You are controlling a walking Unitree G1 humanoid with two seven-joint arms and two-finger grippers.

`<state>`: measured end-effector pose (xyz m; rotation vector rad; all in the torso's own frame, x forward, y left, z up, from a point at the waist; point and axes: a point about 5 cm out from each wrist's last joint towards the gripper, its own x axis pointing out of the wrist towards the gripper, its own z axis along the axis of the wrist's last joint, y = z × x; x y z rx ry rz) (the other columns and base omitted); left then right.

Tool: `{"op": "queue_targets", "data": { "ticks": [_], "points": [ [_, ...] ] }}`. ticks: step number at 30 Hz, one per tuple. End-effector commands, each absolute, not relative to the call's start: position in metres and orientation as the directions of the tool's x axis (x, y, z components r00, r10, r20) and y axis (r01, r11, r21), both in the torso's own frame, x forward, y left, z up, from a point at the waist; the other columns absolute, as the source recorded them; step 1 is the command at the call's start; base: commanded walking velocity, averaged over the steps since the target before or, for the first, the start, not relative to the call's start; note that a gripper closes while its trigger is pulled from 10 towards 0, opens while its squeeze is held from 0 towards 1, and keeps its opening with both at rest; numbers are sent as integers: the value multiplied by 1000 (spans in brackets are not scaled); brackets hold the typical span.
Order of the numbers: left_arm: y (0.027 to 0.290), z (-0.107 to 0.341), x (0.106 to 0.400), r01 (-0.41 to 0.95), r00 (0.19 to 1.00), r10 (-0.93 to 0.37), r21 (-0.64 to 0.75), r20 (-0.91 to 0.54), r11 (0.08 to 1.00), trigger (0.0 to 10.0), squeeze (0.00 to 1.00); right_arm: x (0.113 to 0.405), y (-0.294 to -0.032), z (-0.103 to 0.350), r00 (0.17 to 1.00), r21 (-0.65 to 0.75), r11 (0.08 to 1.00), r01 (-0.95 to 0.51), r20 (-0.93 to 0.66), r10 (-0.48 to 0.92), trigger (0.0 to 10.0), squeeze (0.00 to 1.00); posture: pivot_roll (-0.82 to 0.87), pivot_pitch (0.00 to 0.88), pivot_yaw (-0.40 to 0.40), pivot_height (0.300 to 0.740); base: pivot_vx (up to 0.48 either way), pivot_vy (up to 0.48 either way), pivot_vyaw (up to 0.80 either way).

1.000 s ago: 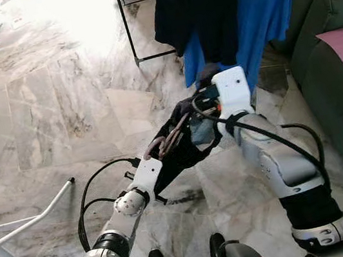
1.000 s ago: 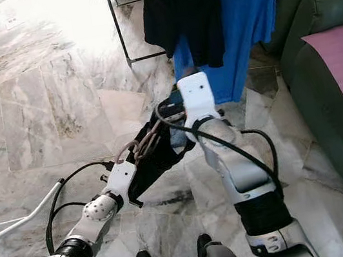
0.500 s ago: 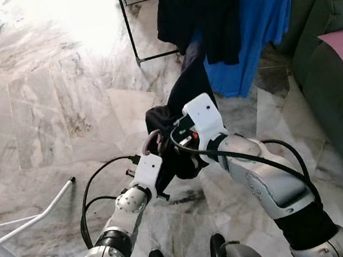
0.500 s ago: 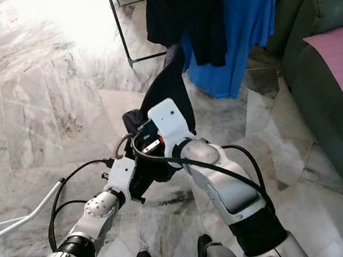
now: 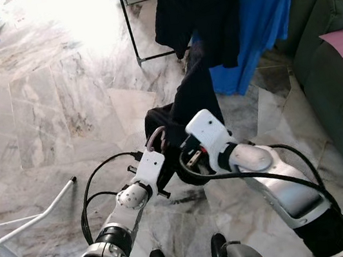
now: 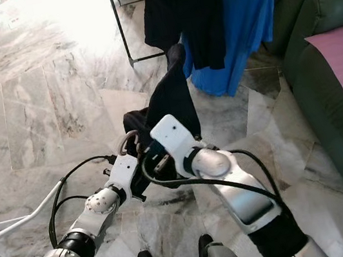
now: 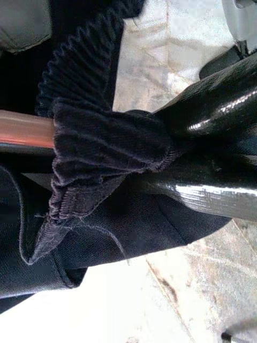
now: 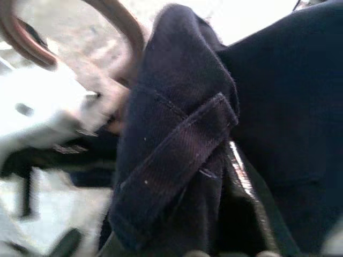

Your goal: Hang hanger

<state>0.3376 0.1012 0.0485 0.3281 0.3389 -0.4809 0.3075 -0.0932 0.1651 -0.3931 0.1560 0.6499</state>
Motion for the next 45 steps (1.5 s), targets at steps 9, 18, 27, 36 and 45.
{"op": "queue_targets", "data": {
  "ticks": [9,18,27,36,45],
  "points": [
    [105,51,337,613,771,-478,287,-420,736,10000,0,307,-115,192,811,-367,737,-568,-95,577,10000,1000,-146,285,81,740,0,0,0],
    [100,49,334,664,737,-522,315,-430,678,10000,0,285,-95,189,661,-261,620,-740,-110,743,10000,1000,-153,284,82,740,0,0,0],
    [100,49,333,706,699,-553,318,-454,632,10000,0,278,-100,195,610,-194,587,-786,-92,787,10000,1000,-156,283,81,740,0,0,0],
    [96,48,330,739,669,-583,323,-461,592,10000,0,287,-105,178,682,-365,591,-719,-209,701,10000,1000,-157,281,81,740,0,0,0],
    [98,46,328,748,659,-581,335,-478,573,10000,0,324,-147,197,918,-405,829,-385,-74,390,10000,1000,-154,281,79,740,0,0,0]
  ]
}}
